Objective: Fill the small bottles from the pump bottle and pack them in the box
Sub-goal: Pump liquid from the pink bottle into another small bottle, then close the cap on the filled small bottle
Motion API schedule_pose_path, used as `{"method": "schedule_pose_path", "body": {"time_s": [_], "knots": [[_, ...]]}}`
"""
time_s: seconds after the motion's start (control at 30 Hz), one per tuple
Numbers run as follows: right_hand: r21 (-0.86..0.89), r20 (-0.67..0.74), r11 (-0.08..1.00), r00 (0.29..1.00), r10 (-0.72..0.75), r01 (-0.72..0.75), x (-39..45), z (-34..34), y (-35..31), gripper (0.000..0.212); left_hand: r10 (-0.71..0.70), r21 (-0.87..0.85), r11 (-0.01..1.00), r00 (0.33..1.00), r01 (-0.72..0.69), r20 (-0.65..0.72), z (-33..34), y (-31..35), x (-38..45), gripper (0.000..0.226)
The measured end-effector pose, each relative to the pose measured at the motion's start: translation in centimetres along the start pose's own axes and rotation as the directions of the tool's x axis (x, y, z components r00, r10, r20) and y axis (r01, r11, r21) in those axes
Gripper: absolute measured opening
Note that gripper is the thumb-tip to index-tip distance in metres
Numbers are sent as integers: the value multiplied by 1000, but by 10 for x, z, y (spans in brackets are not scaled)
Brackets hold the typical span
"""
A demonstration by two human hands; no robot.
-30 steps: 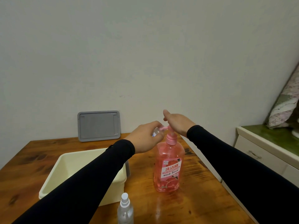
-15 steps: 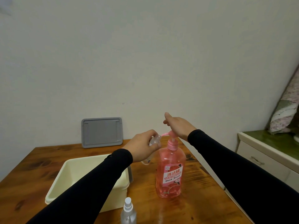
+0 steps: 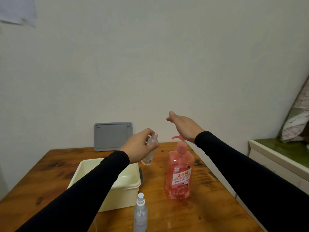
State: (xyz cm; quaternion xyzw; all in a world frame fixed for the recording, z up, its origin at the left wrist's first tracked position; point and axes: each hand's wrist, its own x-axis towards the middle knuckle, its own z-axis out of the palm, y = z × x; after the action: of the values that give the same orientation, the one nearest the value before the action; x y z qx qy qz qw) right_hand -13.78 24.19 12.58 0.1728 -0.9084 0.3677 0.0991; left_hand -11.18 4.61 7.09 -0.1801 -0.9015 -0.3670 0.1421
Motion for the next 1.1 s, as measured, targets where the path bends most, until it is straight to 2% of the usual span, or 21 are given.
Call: {"method": "schedule_pose_path", "body": {"time_s": [0.2,0.33,0.77,0.83,0.9,0.97,1.1], "knots": [[72,21,997,1000,-6,4,-19,4,-19,70,-44,-32,999,998,43,-37,-30,4,-34,28],[55,30,998,999,-37,36,-33,14,-28,68,-77,-60,996,995,73,-64,-44,3,-57,25],[60,201,988,968,-149,139,-85,97,-70,65,-202,-67,979,961,192,-191,-82,-32,-142,29],[57,213,983,960,-183,174,-94,110,-74,60,-213,-66,977,955,203,-206,-85,-37,-153,28],[59,241,971,941,-239,231,-102,121,-76,45,-219,-71,976,952,208,-215,-85,-41,-161,27],[30,281,960,920,-275,278,-110,134,-77,36,-231,-72,973,947,220,-222,-86,-46,-170,26],[-119,407,927,869,-282,356,-124,163,-71,41,-249,-62,968,940,242,-232,-85,-53,-183,28]]}}
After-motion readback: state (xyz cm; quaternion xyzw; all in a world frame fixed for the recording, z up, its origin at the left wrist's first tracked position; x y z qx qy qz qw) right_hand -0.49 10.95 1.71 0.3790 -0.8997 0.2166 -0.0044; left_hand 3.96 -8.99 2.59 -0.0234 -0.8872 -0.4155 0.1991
